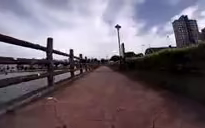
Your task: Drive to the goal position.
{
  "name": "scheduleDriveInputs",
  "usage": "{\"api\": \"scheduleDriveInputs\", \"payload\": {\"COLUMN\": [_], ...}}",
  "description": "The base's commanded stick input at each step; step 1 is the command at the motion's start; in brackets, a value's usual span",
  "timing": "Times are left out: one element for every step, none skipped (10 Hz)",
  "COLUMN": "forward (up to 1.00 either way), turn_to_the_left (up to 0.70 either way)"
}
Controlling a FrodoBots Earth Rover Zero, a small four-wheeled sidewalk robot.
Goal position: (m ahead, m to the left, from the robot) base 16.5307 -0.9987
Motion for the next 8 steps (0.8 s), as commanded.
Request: {"api": "scheduleDriveInputs", "payload": {"forward": [0.70, 0.70, 0.70, 0.70, 0.70, 0.70, 0.70, 0.70], "turn_to_the_left": [-0.09, -0.15, -0.16, -0.21, -0.24, -0.24, -0.18, -0.13]}}
